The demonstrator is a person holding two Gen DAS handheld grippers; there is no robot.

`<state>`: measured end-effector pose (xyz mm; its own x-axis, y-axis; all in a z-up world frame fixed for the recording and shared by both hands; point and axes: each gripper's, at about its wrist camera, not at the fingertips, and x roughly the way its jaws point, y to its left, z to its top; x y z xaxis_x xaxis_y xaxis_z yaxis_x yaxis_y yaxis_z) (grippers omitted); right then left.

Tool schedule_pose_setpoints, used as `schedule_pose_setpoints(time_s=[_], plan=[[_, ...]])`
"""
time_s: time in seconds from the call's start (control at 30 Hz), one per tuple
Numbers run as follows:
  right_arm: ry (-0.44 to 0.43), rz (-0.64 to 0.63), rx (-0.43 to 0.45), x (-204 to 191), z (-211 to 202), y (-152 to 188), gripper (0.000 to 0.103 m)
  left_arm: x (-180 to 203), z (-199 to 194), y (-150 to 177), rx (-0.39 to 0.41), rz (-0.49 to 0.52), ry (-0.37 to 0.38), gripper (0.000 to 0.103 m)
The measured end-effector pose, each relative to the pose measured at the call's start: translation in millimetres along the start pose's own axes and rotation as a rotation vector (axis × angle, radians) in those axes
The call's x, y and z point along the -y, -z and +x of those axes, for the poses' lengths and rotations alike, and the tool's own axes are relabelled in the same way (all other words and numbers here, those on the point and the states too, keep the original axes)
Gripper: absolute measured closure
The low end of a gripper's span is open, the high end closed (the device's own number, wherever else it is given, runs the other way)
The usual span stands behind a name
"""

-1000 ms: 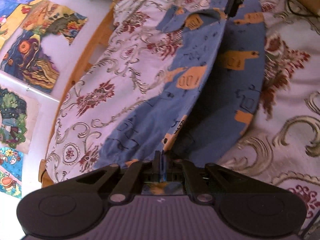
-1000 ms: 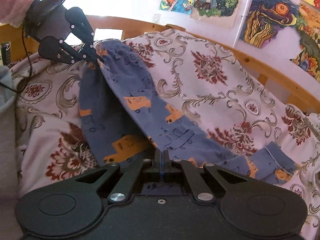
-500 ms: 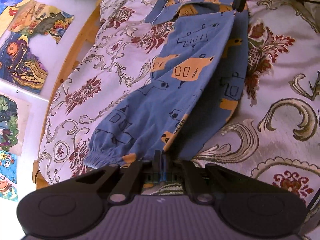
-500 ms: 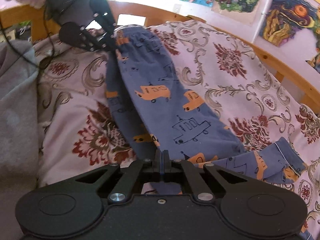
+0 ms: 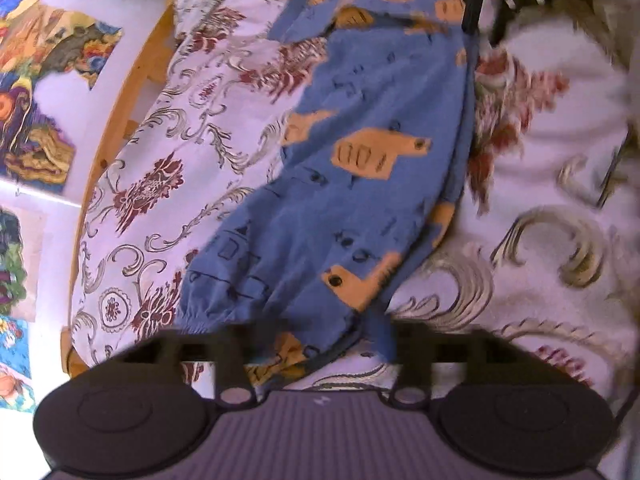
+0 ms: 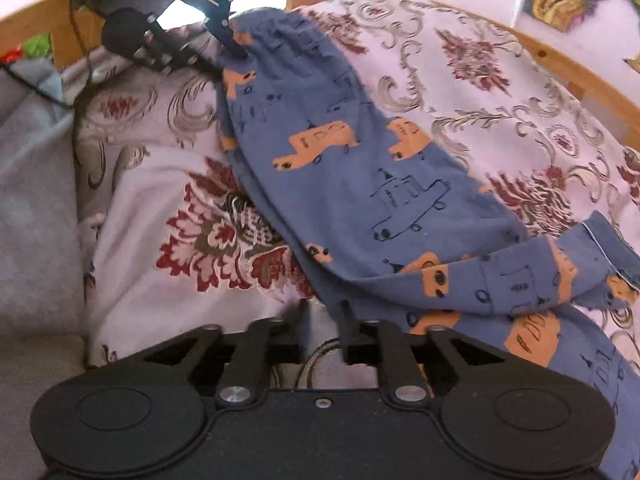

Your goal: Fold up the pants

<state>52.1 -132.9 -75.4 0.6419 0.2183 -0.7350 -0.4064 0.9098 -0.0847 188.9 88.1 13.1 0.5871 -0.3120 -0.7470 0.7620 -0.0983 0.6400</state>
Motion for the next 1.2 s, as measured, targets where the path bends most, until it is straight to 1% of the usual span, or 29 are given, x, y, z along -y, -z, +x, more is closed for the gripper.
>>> schedule_pose_setpoints(time_s=[0.03,0.07,0.1,0.13,0.17,0.2,0.27,0.3,0.4,0.47,0.5,0.53,0.6,0.67,0.7,0.77,0.83,0.9,0.93,1.0,1.07,1.13,1.2], plan=[[-0.002,0.017,0.008,1.8,-4.8,0.3,0.064,-2.5,-7.2,-2.7,0.008,-0.021,0.004,0.017],[-0.001,0.029,0.016,3.3,-9.7,0.4,0.053,-4.5,-15.1,-5.4,0.014,-0.04,0.01,0.01],[0.007,0.038,0.024,3.9,-14.7,0.2,0.047,-5.5,-22.1,-9.0,0.018,-0.054,0.015,0.007],[0.018,0.044,0.033,5.0,-19.4,0.2,0.033,-5.9,-28.5,-12.7,0.02,-0.069,0.016,0.007],[0.039,0.053,0.041,6.2,-25.0,-0.1,0.023,-6.0,-34.6,-17.6,0.024,-0.089,0.016,0.005],[0.058,0.063,0.047,8.1,-29.4,0.1,0.019,-6.8,-39.5,-23.2,0.032,-0.116,0.019,0.0],[0.114,0.102,0.059,14.6,-38.9,1.4,0.004,-9.4,-45.4,-36.8,0.063,-0.204,0.033,0.0],[0.155,0.127,0.066,19.6,-44.2,3.1,0.001,-11.1,-45.7,-45.1,0.076,-0.258,0.046,0.0],[0.267,0.186,0.074,37.9,-57.3,9.2,0.001,-18.4,-39.6,-71.9,0.124,-0.447,0.119,0.0],[0.341,0.235,0.078,55.0,-67.2,14.2,0.001,-22.6,-30.3,-91.4,0.15,-0.564,0.194,0.0],[0.365,0.263,0.081,64.0,-72.3,17.5,0.001,-23.2,-25.2,-103.1,0.166,-0.619,0.222,0.0],[0.387,0.301,0.08,75.5,-77.9,20.5,0.001,-21.7,-20.1,-115.3,0.168,-0.658,0.225,0.0],[0.404,0.382,0.079,99.4,-86.7,26.7,0.001,-12.4,-7.3,-143.7,0.139,-0.676,0.159,0.0],[0.393,0.455,0.062,123.0,-89.7,32.6,0.001,4.1,2.7,-172.7,0.136,-0.691,0.076,0.0],[0.387,0.488,0.031,134.6,-88.6,35.7,0.001,13.3,8.3,-186.0,0.133,-0.706,0.066,0.0],[0.349,0.533,-0.047,157.0,-83.3,41.5,0.001,27.7,14.7,-208.3,0.125,-0.736,0.084,0.0],[0.32,0.567,-0.083,175.9,-82.5,45.9,0.001,42.7,18.3,-221.9,0.121,-0.762,0.089,0.0],[0.293,0.591,-0.102,191.1,-81.8,46.4,0.001,54.5,22.0,-232.3,0.101,-0.767,0.1,0.0],[0.287,0.589,-0.106,198.7,-81.2,45.3,0.001,58.5,22.8,-234.8,0.104,-0.765,0.1,0.0],[0.302,0.554,-0.12,206.6,-75.7,37.9,0.001,63.1,24.1,-236.1,0.113,-0.764,0.104,0.0],[0.296,0.503,-0.127,212.6,-70.4,29.4,0.001,62.6,27.0,-230.7,0.121,-0.796,0.115,0.0],[0.252,0.472,-0.111,218.1,-65.5,22.2,0.001,57.6,31.7,-219.9,0.135,-0.875,0.157,0.0],[0.186,0.453,-0.075,225.4,-58.9,15.6,0.001,49.7,38.6,-206.1,0.148,-0.984,0.215,0.001]])
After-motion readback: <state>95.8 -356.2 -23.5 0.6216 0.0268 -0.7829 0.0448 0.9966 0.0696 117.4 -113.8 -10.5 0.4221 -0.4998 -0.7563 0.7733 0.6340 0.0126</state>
